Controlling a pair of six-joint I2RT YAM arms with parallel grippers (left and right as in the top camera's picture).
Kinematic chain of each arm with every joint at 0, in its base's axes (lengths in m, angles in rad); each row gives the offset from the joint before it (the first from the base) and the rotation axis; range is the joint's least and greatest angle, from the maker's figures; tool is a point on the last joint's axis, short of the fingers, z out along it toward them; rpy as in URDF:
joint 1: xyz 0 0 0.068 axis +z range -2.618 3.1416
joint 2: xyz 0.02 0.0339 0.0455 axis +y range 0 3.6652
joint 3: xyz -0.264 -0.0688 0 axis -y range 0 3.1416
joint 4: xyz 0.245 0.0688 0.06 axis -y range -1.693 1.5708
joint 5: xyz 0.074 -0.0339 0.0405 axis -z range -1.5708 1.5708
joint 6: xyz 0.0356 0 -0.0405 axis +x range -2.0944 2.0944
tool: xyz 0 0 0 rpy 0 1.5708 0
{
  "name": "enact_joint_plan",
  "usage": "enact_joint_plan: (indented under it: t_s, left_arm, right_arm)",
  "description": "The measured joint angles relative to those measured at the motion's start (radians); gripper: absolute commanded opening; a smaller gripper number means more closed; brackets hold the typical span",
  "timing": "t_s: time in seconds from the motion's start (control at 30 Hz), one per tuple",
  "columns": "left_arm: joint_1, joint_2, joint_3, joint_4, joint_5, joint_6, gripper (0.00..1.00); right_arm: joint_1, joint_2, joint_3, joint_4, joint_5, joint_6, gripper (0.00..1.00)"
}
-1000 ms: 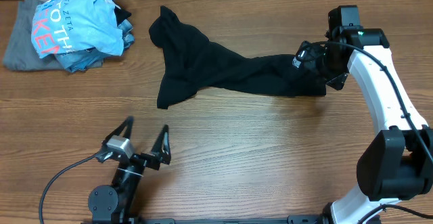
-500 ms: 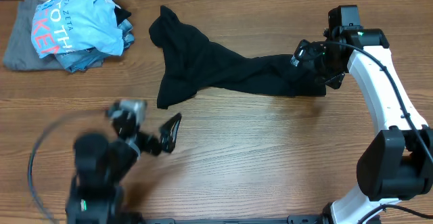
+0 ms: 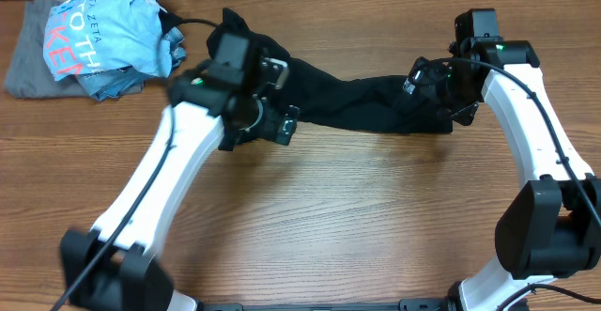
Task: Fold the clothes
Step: 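Reach the left gripper to the T-shirt's left end and grasp it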
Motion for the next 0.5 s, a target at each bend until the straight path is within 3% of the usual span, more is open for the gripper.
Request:
enact_joint_plan:
  t_s: [0.5]
  left_arm:
    - [0.011, 0.331, 0.000, 0.117, -0.219, -0.057, 1.00]
  right_arm:
    - [0.000, 0.000, 0.000, 0.005, 0.015, -0.001, 1.00]
